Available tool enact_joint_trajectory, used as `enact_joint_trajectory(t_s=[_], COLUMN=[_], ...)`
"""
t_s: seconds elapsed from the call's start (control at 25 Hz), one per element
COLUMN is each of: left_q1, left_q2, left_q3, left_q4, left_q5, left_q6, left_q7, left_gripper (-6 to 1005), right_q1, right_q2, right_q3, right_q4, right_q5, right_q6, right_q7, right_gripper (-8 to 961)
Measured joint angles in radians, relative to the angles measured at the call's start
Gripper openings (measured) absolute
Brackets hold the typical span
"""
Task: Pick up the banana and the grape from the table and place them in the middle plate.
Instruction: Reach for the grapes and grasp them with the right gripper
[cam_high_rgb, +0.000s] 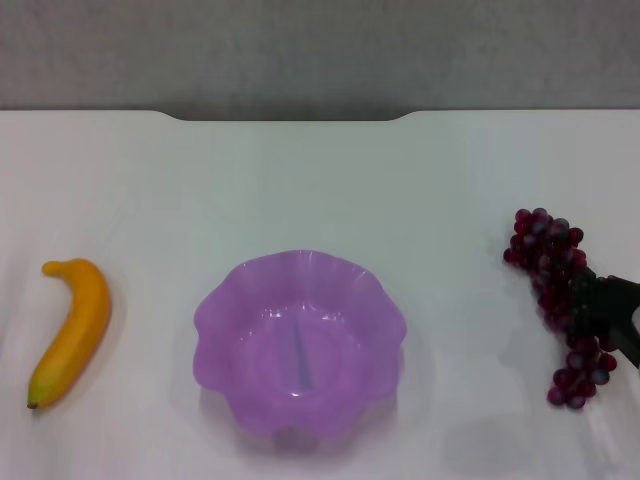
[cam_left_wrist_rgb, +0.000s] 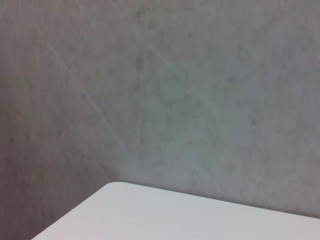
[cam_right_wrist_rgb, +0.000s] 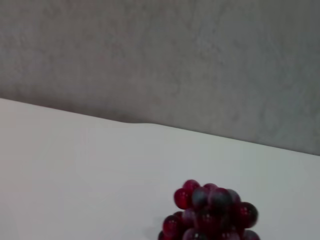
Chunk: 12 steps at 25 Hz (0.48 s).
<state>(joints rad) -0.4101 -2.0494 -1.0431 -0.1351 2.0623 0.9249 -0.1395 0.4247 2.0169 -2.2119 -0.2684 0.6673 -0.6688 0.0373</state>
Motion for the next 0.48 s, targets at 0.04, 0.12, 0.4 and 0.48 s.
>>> enact_joint_trajectory(t_s=[0.04,0.12,0.4,0.48], left_q1=[0.0,0.0,-0.002,-0.001], left_q2=[0.0,0.001,0.002,0.002], left_q3=[0.0,0.0,0.0,0.0], left_q4=[0.0,0.0,0.0,0.0], left_q5=[0.0,0.0,0.001,0.002], left_q6=[0.0,0.0,0.0,0.0], left_q7=[0.0,0.0,0.0,0.0], left_gripper=[861,861,862,862], right_q1=[0.001,0.009,0.026,0.027], right_q2=[0.0,0.0,-0.001,-0.001], right_q3=[-0.001,0.001,-0.007,-0.014], right_q4=[-0.003,-0.012,-0.045,-0.051], right_q5=[0.0,0.002,-0.003,-0.005], right_q6=[0.005,0.034,0.15,0.174], right_q7=[0.0,0.002,0.001,-0.001], right_gripper=[16,58,295,360])
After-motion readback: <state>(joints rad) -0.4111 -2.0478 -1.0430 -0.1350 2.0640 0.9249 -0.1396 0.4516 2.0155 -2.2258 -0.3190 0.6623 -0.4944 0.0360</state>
